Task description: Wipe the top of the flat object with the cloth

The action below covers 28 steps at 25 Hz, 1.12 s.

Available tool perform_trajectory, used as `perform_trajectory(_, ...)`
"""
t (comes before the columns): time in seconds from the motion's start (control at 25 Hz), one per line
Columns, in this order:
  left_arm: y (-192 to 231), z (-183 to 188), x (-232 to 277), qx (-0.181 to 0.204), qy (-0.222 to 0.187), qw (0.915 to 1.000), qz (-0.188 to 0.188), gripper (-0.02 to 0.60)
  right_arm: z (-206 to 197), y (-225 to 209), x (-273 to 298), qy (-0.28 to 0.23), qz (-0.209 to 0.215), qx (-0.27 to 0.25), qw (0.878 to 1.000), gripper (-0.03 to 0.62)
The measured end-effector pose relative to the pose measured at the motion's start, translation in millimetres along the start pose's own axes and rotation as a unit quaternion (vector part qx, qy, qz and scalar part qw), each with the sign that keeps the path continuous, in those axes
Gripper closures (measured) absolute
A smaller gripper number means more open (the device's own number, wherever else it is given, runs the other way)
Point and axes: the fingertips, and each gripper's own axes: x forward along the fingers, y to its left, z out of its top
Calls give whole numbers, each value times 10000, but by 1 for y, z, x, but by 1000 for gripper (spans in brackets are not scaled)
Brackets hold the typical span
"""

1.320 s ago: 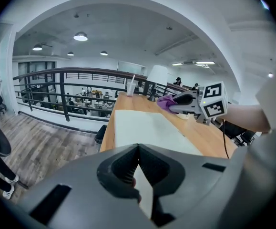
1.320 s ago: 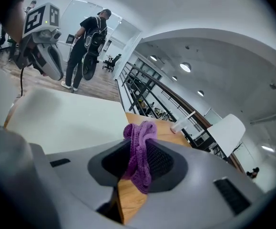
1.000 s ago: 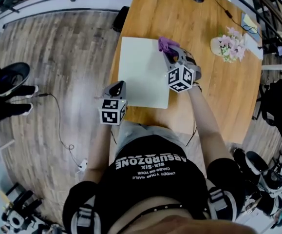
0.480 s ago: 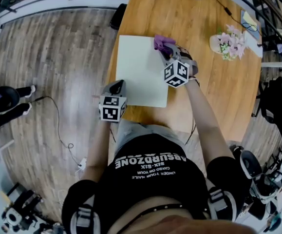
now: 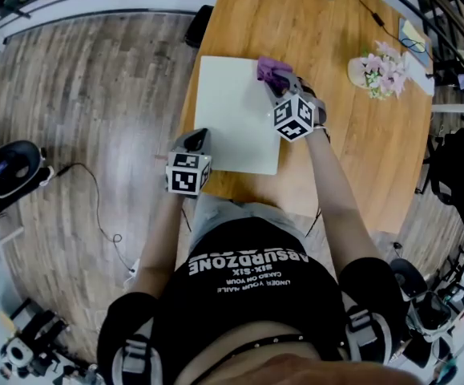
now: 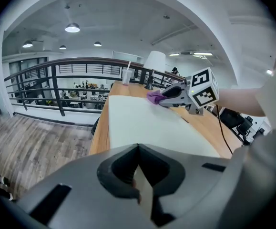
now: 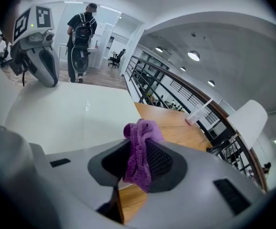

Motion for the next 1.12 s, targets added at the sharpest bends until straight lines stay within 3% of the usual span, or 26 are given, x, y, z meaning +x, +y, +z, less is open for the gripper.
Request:
perform_trajectory(0.4,-1,0,-4,126,-167,9996,166,566,2,4,-4,47,-90,-54,9999,491)
perform_trajectory(1.12,-1,0,-1,117,-109,9996,234,566,-3,22,-16,103,-157,36,9998,491)
